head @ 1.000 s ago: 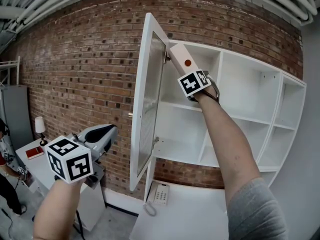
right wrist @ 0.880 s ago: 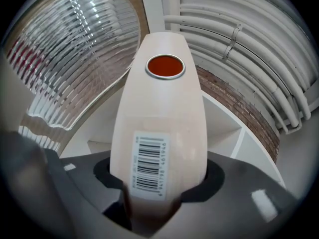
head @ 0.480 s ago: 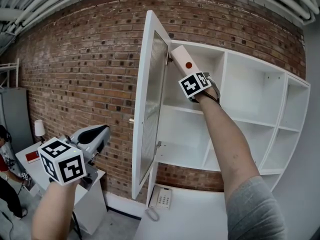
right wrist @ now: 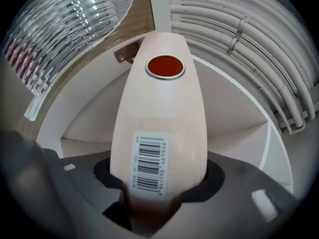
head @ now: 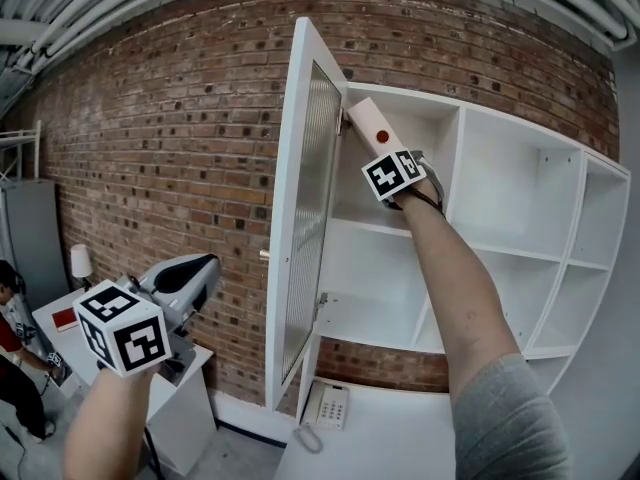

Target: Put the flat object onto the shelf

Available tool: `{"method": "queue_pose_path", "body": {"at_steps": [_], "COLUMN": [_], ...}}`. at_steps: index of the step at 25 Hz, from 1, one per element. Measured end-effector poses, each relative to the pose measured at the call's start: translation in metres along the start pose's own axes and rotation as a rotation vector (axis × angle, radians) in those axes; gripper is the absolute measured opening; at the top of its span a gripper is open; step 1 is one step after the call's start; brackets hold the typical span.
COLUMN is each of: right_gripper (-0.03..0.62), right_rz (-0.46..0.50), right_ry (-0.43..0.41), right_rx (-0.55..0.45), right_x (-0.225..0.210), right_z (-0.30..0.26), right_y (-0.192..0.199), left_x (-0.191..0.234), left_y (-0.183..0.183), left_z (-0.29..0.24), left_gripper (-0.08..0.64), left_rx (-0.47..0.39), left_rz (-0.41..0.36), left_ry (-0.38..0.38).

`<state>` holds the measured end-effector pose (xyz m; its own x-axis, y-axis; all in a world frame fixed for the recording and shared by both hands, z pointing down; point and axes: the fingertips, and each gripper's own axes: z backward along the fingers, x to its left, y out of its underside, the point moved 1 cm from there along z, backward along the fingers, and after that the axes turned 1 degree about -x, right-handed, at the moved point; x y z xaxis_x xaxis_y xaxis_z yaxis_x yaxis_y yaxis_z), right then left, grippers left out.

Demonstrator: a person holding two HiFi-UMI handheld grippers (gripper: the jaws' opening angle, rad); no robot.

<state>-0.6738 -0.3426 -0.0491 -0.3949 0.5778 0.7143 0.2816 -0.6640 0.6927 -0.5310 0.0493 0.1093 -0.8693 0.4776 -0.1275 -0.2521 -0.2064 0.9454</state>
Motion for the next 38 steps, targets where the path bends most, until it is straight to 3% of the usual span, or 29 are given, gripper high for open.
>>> {"method": "queue_pose_path", "body": {"at_steps": [14,21,22,26,33,38], "right_gripper": [0.293,0.367,0.400,0.423,0.423,0.420], "right_rz": [-0.003,-0.053,-0.059,-0.066,-0.073,-0.091], "right_ry": [0.014,0.007,0.002,-0.020,-0.041,-0.057], "right_rx": [0.037,0.014,0.006,-0.039,-0.069,-0.069], "right_x": [0.002,-0.003,-0.003,-0.003,-0.016,-0.030], "right_z": [-0.035,-0.032,-0.030,-0.014,0.036,0.076], "right_y": [0.003,0.009,0.010,0.011,0.013,0.033], "left_x": [0.022,0.018,0.017,0.009,-0.022,-0.042], "left_y": [0.008,0.006,0.006,0.005,-0.007,-0.013], "left_z": [-0.019,-0.010,-0.009,-0.010,-0.018,-0.011], "left_gripper": [-0.002,-0.002,-0.002,-0.002,-0.002,-0.002], "left_rx": [0.004,-0.006,-0.004,0.000,-0.023,-0.029], "left_rz": [-0.003,-0.002,-0.002,-0.003,-0.002,-0.014], "left_ry": [-0.017,-0.007,-0.005,0.013,0.087,0.089]}}
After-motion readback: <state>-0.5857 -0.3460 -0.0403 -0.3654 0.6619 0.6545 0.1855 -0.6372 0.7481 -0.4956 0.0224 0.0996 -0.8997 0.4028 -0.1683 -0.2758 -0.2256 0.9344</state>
